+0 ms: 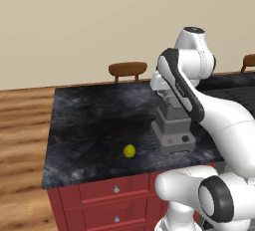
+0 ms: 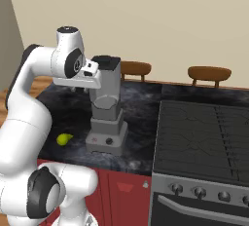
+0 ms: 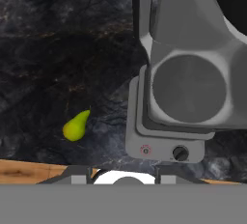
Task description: Open the blender lid, put the pear in the blender, close the lid, and start the blender.
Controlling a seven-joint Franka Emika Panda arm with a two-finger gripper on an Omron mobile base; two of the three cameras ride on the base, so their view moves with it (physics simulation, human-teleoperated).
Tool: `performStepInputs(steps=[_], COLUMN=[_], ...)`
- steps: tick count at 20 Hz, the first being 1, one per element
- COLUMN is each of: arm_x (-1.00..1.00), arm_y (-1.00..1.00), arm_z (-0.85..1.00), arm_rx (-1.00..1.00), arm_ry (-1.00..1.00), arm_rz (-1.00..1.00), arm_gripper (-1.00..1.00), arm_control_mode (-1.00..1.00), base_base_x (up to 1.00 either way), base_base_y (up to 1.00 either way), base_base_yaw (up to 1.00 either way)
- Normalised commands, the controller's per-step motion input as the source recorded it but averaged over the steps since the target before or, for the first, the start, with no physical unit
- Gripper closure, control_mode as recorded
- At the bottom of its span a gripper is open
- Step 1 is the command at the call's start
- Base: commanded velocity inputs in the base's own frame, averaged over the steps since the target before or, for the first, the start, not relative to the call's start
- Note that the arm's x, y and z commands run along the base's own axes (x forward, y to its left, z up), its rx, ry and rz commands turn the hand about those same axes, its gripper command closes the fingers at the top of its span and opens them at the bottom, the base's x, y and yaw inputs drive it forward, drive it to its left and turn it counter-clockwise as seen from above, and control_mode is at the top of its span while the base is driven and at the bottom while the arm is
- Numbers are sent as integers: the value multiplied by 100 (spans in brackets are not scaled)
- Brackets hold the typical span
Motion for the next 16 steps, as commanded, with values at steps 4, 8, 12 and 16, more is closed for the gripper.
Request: performStepInputs(steps=[4,8,12,16], arm_x=[0,0,0,0], arm_y=[0,0,0,0], arm_z=[0,0,0,0], arm_rx=[0,0,0,0], arm_ry=[0,0,0,0], arm_rz=[0,0,0,0], arm_gripper=[-100,-100,-100,-100], arm_control_mode=[100,100,100,100], base_base_x=[-3,-12,-3,0], base_base_y=[0,23,51,45], base_base_yaw=[0,0,-1,-1])
